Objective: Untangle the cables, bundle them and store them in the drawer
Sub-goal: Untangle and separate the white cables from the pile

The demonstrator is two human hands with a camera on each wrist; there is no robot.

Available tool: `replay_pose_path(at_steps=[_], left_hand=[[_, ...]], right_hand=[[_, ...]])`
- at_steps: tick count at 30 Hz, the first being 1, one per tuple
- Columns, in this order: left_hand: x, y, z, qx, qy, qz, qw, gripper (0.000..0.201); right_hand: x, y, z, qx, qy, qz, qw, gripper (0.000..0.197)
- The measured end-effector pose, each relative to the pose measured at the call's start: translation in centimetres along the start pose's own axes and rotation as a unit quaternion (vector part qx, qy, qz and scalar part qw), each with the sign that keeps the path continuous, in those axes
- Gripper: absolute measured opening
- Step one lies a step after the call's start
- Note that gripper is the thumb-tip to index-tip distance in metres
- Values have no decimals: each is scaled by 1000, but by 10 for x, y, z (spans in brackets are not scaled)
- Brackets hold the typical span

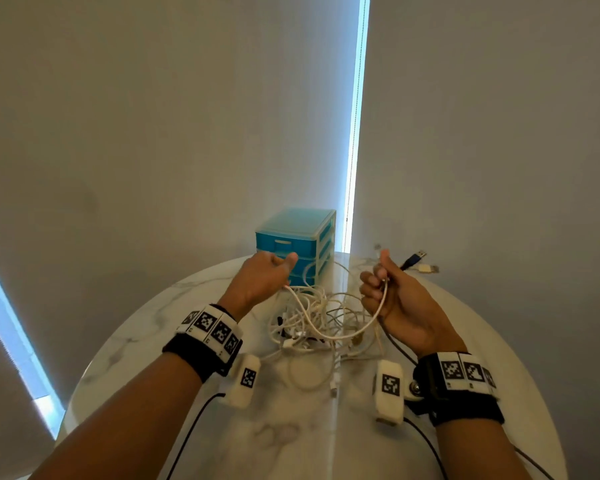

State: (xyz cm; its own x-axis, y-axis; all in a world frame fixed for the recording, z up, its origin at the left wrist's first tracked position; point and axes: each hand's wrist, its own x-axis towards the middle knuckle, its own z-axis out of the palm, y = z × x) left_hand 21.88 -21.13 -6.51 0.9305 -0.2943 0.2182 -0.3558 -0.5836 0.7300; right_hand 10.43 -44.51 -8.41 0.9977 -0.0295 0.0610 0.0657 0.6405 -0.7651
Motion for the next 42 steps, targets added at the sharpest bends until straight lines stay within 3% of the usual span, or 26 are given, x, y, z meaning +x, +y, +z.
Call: replay_pose_path(at_steps=[6,9,11,12,15,18,20,22,24,26,28,30,31,33,35,38,42], left_hand=[[-5,-4,-23,-102,102,21,989,64],[-5,15,-32,-199,65,-5,978,59],[-4,29,-37,-330,7,-21,944,53],[-5,36,-40,-389,-17,-26,921,51],[-11,58,-50,-495,-66,-22,866,54],[-24,74,-57,-533,-99,-1,840,57],[-33,84,-57,-538,-110,14,835,58],[-36,89,-53,-509,-92,38,855,57],[-36,89,-51,-474,-63,64,876,53],[-33,81,-50,-438,-56,85,893,44],[-30,66,-49,-350,-49,104,930,29],[-30,49,-43,-267,-86,100,955,38],[-31,40,-38,-237,-134,95,957,43],[-34,26,-25,-153,-237,95,955,39],[-30,17,-9,-52,-273,110,954,32],[-21,13,5,74,-218,137,964,24],[-4,3,5,92,-132,141,977,24]], right_hand=[[-3,-8,-12,158,-8,-75,985,44],[-6,-2,5,1,30,-114,993,38],[-10,12,26,-128,13,-112,985,38],[-11,19,36,-203,-1,-112,973,40],[-10,38,55,-424,-11,-112,899,46],[-1,55,57,-508,-12,-93,856,62],[4,66,58,-514,9,-105,851,53],[9,70,56,-530,41,-136,836,32],[8,66,54,-531,67,-171,827,26],[7,58,52,-492,101,-191,843,27],[5,49,48,-427,135,-197,872,26],[2,40,45,-347,152,-219,899,23],[2,36,42,-323,157,-229,905,29],[4,31,37,-300,164,-232,911,43],[6,26,34,-261,148,-221,928,44],[4,17,36,-190,103,-208,954,37],[-9,-1,34,-15,49,-242,969,36]])
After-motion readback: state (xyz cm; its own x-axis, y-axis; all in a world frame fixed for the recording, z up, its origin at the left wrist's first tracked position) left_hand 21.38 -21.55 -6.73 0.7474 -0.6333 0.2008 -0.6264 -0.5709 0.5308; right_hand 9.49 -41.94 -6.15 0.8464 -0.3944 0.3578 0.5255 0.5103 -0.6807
